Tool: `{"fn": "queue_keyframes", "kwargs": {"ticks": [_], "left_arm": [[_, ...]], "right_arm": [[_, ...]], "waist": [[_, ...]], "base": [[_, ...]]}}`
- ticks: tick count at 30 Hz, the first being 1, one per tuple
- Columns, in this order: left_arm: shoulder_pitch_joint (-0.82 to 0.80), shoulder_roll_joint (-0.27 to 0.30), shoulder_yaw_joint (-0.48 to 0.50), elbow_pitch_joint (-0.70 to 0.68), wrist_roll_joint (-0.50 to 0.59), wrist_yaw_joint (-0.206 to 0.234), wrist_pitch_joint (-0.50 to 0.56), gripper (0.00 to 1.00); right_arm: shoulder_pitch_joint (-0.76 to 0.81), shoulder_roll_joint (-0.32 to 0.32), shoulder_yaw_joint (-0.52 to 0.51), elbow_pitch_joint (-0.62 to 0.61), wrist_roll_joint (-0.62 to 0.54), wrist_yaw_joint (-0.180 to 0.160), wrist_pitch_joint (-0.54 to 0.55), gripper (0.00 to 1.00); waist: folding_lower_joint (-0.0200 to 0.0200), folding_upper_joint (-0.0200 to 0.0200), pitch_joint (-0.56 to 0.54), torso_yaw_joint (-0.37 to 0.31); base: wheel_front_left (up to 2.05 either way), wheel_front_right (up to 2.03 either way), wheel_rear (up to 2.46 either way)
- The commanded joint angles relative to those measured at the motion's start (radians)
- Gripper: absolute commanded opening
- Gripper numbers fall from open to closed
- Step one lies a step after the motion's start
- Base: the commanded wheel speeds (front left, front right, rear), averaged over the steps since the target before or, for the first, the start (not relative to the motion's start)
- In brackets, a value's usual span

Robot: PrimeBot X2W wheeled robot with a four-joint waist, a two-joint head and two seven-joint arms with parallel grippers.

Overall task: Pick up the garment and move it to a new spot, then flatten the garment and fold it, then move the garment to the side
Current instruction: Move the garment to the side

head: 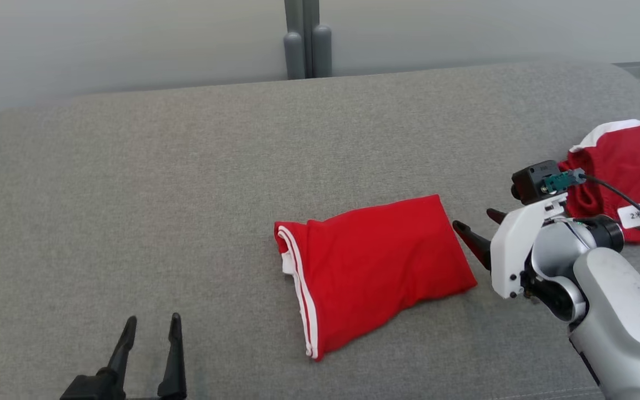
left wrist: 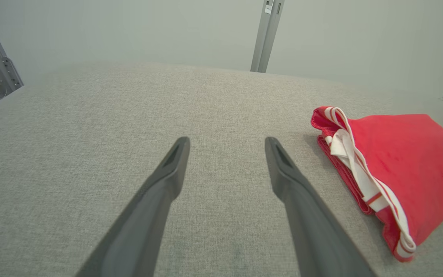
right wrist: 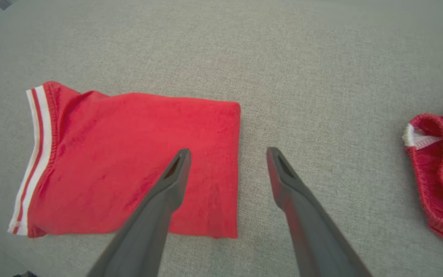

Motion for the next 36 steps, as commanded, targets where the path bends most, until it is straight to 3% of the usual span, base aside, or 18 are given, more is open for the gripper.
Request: {"fn": "queue_keyframes", "kwargs": {"ticks": [1, 9, 18, 19, 20, 26, 28, 32, 36], "left_arm": [[-0.016, 0.004, -0.004, 0.002, 0.007, -0.002, -0.003, 1.00], [-0.081, 0.012, -0.053, 0.012, -0.011, -0.001, -0.003, 1.00], [-0.097, 0.016, -0.049, 0.015, -0.013, -0.001, -0.003, 1.00], [-0.100, 0.017, -0.048, 0.014, -0.011, -0.001, -0.003, 1.00], [-0.100, 0.018, -0.047, 0.012, -0.009, -0.001, -0.003, 1.00], [-0.094, 0.019, -0.033, -0.016, -0.001, -0.001, -0.003, 1.00], [-0.117, 0.039, -0.051, -0.042, 0.005, -0.001, -0.003, 1.00], [-0.148, 0.057, -0.068, -0.063, 0.008, -0.001, -0.003, 1.00], [-0.175, 0.065, -0.081, -0.080, 0.011, -0.001, -0.002, 1.00]], "right_arm": [[-0.014, -0.013, -0.001, 0.016, 0.007, -0.002, 0.003, 1.00], [-0.133, 0.011, 0.064, 0.269, 0.054, -0.001, -0.028, 1.00], [-0.173, 0.041, 0.120, 0.438, 0.163, -0.001, -0.007, 1.00], [-0.178, 0.047, 0.130, 0.440, 0.179, -0.001, -0.011, 0.29], [-0.181, 0.054, 0.139, 0.436, 0.203, -0.001, -0.020, 0.00], [-0.239, 0.037, 0.186, 0.381, 0.319, -0.001, -0.058, 0.00], [-0.306, -0.008, 0.221, 0.364, 0.343, -0.002, -0.091, 0.00], [-0.376, -0.059, 0.235, 0.348, 0.354, -0.002, -0.090, 0.00], [-0.440, -0.121, 0.214, 0.347, 0.362, -0.002, -0.085, 0.00]], "waist": [[0.0000, 0.0000, 0.032, 0.034], [0.0000, 0.0000, 0.092, 0.106], [0.0000, 0.0000, 0.120, 0.122], [0.0000, 0.0000, 0.121, 0.118], [0.0000, 0.0000, 0.122, 0.111], [0.0000, 0.0000, 0.126, 0.008], [0.0000, 0.0000, 0.147, -0.120], [0.0000, 0.0000, 0.182, -0.191], [0.0000, 0.0000, 0.218, -0.221]], "base": [[0.00, 0.00, 0.00], [0.00, 0.00, 0.00], [0.00, 0.00, 0.00], [0.00, 0.00, 0.00], [0.00, 0.00, 0.00], [0.00, 0.00, 0.00], [0.00, 0.00, 0.00], [0.00, 0.00, 0.00], [0.00, 0.00, 0.00]]}}
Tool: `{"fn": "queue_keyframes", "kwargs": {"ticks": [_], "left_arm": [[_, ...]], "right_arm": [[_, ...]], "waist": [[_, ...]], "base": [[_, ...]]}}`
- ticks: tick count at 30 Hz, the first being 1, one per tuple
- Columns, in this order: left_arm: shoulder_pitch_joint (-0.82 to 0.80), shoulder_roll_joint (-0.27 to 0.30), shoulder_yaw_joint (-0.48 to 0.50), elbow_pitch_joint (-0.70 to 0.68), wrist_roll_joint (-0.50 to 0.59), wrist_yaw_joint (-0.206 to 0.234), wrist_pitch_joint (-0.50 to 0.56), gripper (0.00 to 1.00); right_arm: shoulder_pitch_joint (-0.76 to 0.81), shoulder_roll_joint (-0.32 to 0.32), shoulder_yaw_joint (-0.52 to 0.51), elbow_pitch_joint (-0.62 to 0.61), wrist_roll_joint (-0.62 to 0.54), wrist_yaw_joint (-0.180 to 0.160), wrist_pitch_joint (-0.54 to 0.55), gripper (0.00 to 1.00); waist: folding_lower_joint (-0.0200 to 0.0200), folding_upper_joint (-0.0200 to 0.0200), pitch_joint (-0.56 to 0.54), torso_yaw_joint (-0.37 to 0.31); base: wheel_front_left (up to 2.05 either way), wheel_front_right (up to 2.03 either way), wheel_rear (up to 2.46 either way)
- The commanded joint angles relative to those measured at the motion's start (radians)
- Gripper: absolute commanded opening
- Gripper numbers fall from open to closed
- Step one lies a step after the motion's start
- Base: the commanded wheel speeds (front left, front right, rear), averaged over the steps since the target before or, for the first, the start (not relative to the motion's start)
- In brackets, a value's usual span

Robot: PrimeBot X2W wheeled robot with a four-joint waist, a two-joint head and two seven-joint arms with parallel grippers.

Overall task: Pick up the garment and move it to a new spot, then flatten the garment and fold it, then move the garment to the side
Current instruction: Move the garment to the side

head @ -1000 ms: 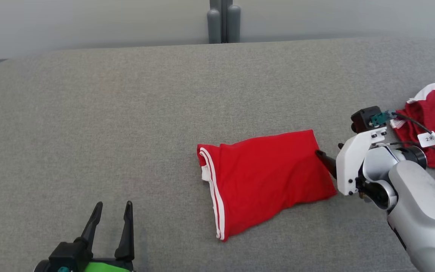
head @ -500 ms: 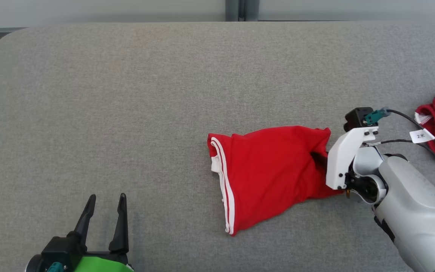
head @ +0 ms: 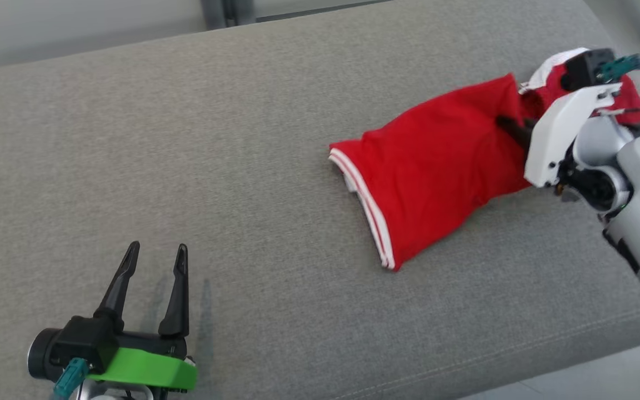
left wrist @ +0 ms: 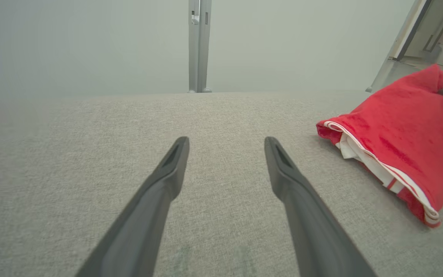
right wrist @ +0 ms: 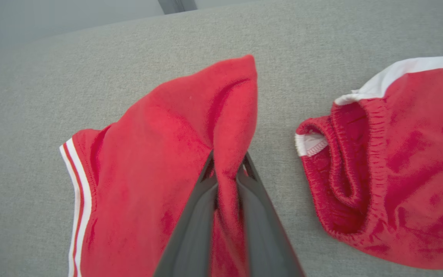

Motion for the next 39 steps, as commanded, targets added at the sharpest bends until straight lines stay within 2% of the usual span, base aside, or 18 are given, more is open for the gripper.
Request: {"fn": "queue_keyframes", "kwargs": {"ticks": [1, 7, 13, 20, 24, 28, 33, 34, 35, 36, 39], "left_arm": [[-0.025, 0.010, -0.002, -0.009, 0.009, 0.000, -0.003, 1.00], [-0.033, 0.013, -0.009, -0.028, 0.013, 0.000, -0.003, 1.00], [-0.028, 0.010, 0.005, -0.026, 0.016, 0.000, -0.003, 1.00], [-0.027, 0.006, 0.021, -0.041, 0.021, 0.000, -0.003, 1.00], [-0.039, 0.005, 0.024, -0.046, 0.022, 0.000, -0.003, 1.00], [-0.051, 0.008, 0.014, -0.048, 0.022, 0.000, -0.003, 1.00], [-0.060, 0.000, 0.004, -0.045, 0.025, 0.000, -0.003, 1.00], [-0.061, -0.002, 0.003, -0.044, 0.025, 0.000, -0.003, 1.00], [-0.060, -0.003, 0.003, -0.043, 0.025, 0.000, -0.003, 1.00], [-0.060, -0.004, 0.005, -0.041, 0.025, 0.000, -0.003, 1.00], [-0.058, -0.006, 0.012, -0.040, 0.025, 0.000, -0.003, 1.00]], "right_arm": [[-0.034, -0.025, -0.015, 0.001, 0.005, -0.001, 0.004, 0.00], [-0.110, -0.082, -0.063, -0.004, 0.010, -0.001, 0.034, 0.00], [-0.172, -0.149, -0.130, -0.001, 0.001, -0.001, 0.077, 0.00], [-0.216, -0.217, -0.196, 0.027, -0.022, -0.001, 0.224, 0.00], [-0.229, -0.251, -0.234, 0.067, -0.077, -0.001, 0.268, 0.00], [-0.237, -0.256, -0.278, 0.119, -0.166, -0.001, 0.223, 0.00], [-0.208, -0.245, -0.318, 0.214, -0.320, -0.001, 0.095, 0.00], [-0.201, -0.237, -0.328, 0.240, -0.351, -0.001, 0.068, 0.20], [-0.196, -0.230, -0.334, 0.258, -0.381, -0.001, 0.036, 0.51], [-0.191, -0.226, -0.346, 0.285, -0.411, -0.001, 0.013, 1.00], [-0.178, -0.208, -0.347, 0.322, -0.490, -0.001, -0.062, 1.00]], "waist": [[0.0000, -0.0001, 0.069, -0.078], [0.0000, -0.0001, 0.110, -0.071], [0.0000, -0.0001, 0.136, -0.034], [0.0000, -0.0001, 0.150, 0.009], [0.0000, -0.0001, 0.164, 0.031], [0.0000, -0.0001, 0.180, 0.052], [0.0000, -0.0001, 0.195, 0.074], [0.0000, -0.0001, 0.196, 0.079], [0.0000, -0.0001, 0.198, 0.082], [0.0000, -0.0001, 0.199, 0.085], [0.0000, -0.0001, 0.199, 0.090]], "base": [[0.00, 0.00, 0.00], [0.00, 0.00, 0.00], [0.00, 0.00, 0.00], [0.00, 0.00, 0.00], [0.00, 0.00, 0.00], [0.00, 0.00, 0.00], [0.00, 0.00, 0.00], [0.00, 0.00, 0.00], [0.00, 0.00, 0.00], [0.00, 0.00, 0.00], [0.00, 0.00, 0.00]]}}
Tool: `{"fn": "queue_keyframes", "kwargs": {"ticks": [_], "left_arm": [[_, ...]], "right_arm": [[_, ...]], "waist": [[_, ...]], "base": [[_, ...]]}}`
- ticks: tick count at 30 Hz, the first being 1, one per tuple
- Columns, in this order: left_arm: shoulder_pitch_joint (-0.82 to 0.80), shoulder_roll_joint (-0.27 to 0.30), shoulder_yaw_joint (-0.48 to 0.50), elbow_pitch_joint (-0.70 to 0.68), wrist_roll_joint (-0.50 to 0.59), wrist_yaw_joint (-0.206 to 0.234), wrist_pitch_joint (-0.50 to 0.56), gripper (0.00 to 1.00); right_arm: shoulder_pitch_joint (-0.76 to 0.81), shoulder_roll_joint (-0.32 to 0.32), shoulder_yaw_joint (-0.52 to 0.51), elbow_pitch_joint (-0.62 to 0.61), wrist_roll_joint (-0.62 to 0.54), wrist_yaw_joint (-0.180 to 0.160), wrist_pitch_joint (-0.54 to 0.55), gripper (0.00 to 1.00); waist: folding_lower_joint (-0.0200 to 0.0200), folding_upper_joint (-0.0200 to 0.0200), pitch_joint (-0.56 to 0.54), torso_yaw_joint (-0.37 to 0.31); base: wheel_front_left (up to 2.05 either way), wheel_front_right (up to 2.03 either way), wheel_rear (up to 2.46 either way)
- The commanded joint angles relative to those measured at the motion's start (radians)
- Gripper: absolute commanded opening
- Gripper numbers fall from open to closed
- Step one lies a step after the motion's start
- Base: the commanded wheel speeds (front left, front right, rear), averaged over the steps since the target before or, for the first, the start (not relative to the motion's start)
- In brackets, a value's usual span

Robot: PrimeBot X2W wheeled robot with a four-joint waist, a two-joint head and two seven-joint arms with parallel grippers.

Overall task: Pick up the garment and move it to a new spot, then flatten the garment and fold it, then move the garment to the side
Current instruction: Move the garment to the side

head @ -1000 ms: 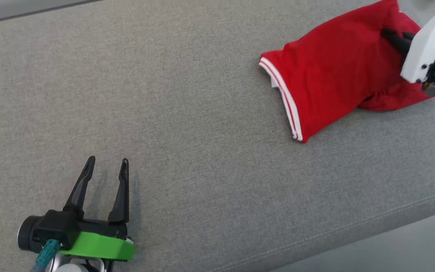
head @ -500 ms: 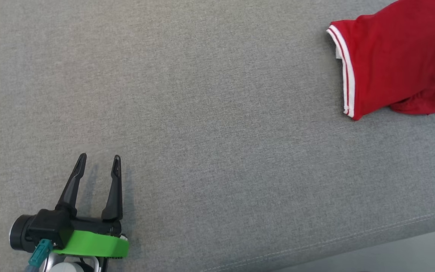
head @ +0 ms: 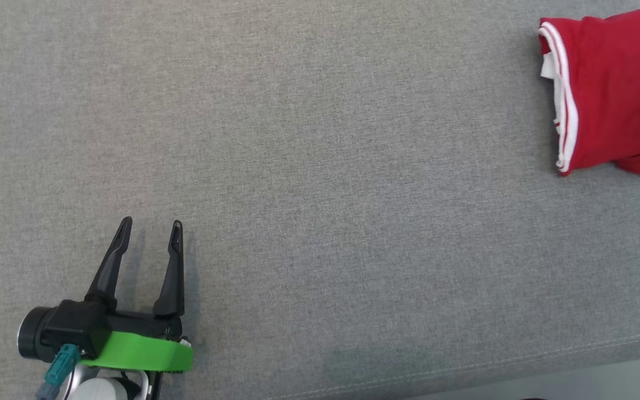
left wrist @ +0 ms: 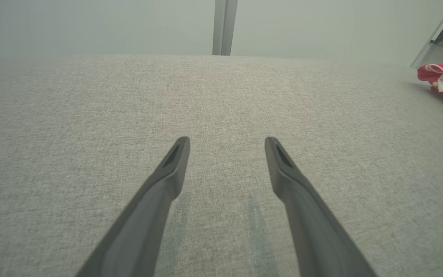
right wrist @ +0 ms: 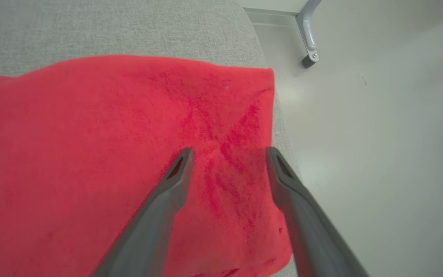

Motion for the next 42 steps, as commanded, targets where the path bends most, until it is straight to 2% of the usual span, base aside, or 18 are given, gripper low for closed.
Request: {"fn": "queue_keyframes", "kwargs": {"ticks": [1, 5, 9, 12, 15, 18, 21, 24, 27, 31, 38, 42], "left_arm": [[-0.012, -0.002, 0.004, -0.001, 0.004, 0.000, -0.003, 1.00], [0.004, -0.008, 0.020, 0.002, 0.004, 0.000, -0.003, 1.00], [0.023, -0.023, 0.033, -0.003, -0.006, 0.000, -0.003, 1.00], [0.033, -0.030, 0.037, 0.001, -0.010, 0.000, -0.003, 1.00], [0.046, -0.039, 0.037, 0.015, -0.014, 0.000, -0.003, 1.00], [0.060, -0.043, 0.053, 0.036, -0.022, 0.005, -0.003, 1.00], [0.075, -0.046, 0.062, 0.070, -0.024, 0.009, -0.003, 1.00], [0.087, -0.048, 0.077, 0.100, -0.025, 0.018, -0.003, 1.00], [0.114, -0.049, 0.107, 0.121, -0.027, 0.023, -0.003, 1.00], [0.131, -0.050, 0.126, 0.146, -0.016, 0.017, -0.003, 1.00], [0.149, -0.050, 0.143, 0.195, -0.026, 0.009, -0.003, 1.00], [0.149, -0.051, 0.153, 0.231, 0.000, 0.008, -0.003, 1.00]], "right_arm": [[-0.002, -0.003, -0.014, 0.001, -0.032, -0.002, -0.066, 1.00], [0.038, 0.080, 0.007, -0.023, -0.068, -0.001, -0.222, 1.00], [0.080, 0.093, 0.036, -0.104, -0.046, -0.002, -0.357, 1.00], [0.120, 0.107, 0.056, -0.158, -0.028, -0.002, -0.418, 1.00], [0.179, 0.092, 0.039, -0.244, -0.004, -0.002, -0.507, 1.00], [0.283, 0.087, 0.001, -0.336, 0.025, -0.002, -0.563, 1.00], [0.432, 0.084, -0.020, -0.440, 0.040, -0.001, -0.574, 1.00], [0.599, 0.109, -0.075, -0.538, 0.026, -0.002, -0.587, 1.00], [0.750, 0.165, -0.119, -0.630, -0.053, -0.002, -0.606, 1.00], [0.896, 0.282, -0.156, -0.718, -0.173, -0.002, -0.629, 1.00], [1.100, 0.483, -0.191, -0.787, -0.281, -0.002, -0.633, 1.00], [1.158, 0.548, -0.231, -0.810, -0.372, -0.002, -0.633, 1.00]], "waist": [[0.0000, -0.0001, 0.002, 0.003], [0.0000, -0.0001, -0.022, -0.004], [0.0000, -0.0001, -0.067, -0.010], [0.0000, -0.0001, -0.094, -0.010], [0.0000, -0.0001, -0.144, -0.002], [0.0000, -0.0001, -0.195, 0.018], [0.0000, -0.0001, -0.253, 0.047], [0.0000, -0.0001, -0.303, 0.073], [0.0000, -0.0001, -0.339, 0.082], [0.0000, -0.0001, -0.369, 0.098], [0.0000, -0.0001, -0.431, 0.137], [0.0000, -0.0001, -0.435, 0.127]], "base": [[0.00, 0.00, 0.00], [0.00, 0.00, 0.00], [0.00, 0.00, 0.00], [0.00, 0.00, 0.00], [0.00, 0.00, 0.00], [0.00, 0.00, 0.00], [0.00, 0.00, 0.00], [0.00, 0.00, 0.00], [0.00, 0.00, 0.00], [0.00, 0.00, 0.00], [0.00, 0.00, 0.00], [0.00, 0.00, 0.00]]}}
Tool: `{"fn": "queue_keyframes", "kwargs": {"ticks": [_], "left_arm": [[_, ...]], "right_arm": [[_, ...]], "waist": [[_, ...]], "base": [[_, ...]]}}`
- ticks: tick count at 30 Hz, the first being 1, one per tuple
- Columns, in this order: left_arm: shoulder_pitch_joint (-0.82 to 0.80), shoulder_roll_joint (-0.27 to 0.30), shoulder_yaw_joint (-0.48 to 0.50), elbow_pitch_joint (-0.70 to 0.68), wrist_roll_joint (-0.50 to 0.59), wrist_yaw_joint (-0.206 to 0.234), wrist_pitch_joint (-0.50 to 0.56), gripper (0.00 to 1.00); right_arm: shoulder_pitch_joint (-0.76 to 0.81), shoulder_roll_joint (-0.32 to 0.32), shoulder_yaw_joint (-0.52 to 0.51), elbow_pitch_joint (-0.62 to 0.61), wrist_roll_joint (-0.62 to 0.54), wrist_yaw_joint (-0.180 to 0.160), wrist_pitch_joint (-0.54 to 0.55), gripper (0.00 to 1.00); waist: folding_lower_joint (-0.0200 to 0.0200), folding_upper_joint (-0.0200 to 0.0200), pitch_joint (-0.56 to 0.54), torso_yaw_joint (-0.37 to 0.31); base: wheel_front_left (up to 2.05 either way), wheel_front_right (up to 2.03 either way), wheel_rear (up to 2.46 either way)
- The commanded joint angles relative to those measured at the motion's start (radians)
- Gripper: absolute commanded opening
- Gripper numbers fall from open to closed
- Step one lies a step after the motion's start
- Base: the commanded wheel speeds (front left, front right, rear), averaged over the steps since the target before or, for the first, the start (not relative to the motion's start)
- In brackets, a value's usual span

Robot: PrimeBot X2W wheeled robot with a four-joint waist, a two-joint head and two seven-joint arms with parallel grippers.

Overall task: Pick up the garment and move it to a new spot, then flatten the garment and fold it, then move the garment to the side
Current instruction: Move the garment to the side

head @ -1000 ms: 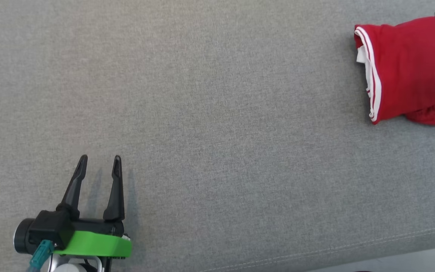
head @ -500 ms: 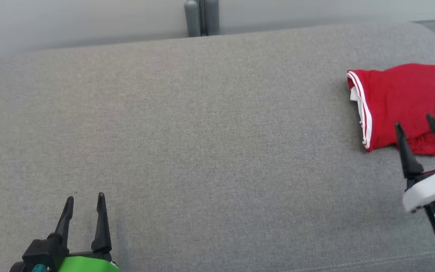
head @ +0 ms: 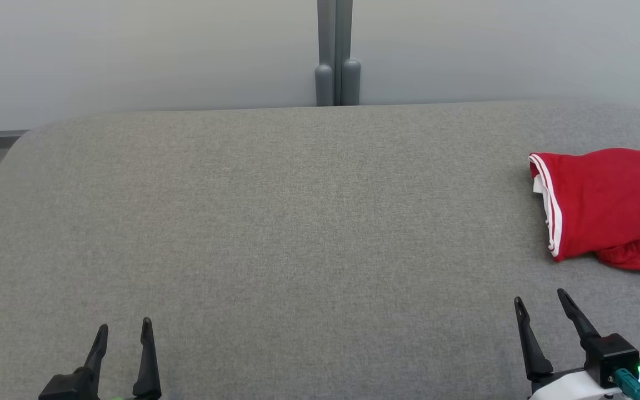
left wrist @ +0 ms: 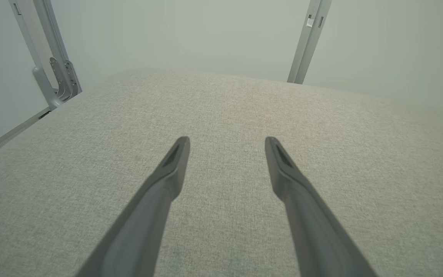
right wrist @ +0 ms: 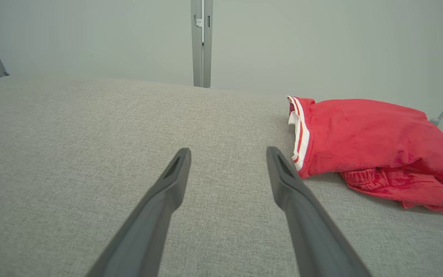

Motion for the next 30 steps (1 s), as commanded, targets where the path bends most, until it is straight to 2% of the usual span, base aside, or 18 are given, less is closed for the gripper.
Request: {"fn": "queue_keyframes", "kwargs": {"ticks": [1, 10, 21, 30], "left_arm": [[0.002, 0.000, 0.007, 0.007, 0.007, -0.001, -0.003, 1.00], [-0.009, 0.000, 0.007, 0.019, 0.009, -0.007, -0.003, 1.00], [-0.001, -0.001, -0.003, 0.010, 0.009, -0.009, -0.003, 1.00], [-0.002, -0.001, -0.016, 0.003, 0.005, -0.009, -0.003, 1.00]], "right_arm": [[0.010, 0.015, -0.007, -0.016, -0.023, -0.002, -0.003, 1.00], [-0.013, 0.042, -0.118, -0.089, -0.105, -0.002, -0.003, 1.00], [-0.029, 0.045, -0.160, -0.054, -0.061, -0.002, -0.003, 1.00], [-0.031, 0.045, -0.167, -0.042, -0.067, -0.002, -0.003, 1.00]], "waist": [[0.0000, 0.0000, -0.007, -0.001], [0.0000, 0.0000, -0.009, -0.017], [0.0000, 0.0000, -0.011, -0.020], [0.0000, 0.0000, -0.010, -0.018]], "base": [[0.00, 0.00, 0.00], [0.00, 0.00, 0.00], [0.00, 0.00, 0.00], [0.00, 0.00, 0.00]]}}
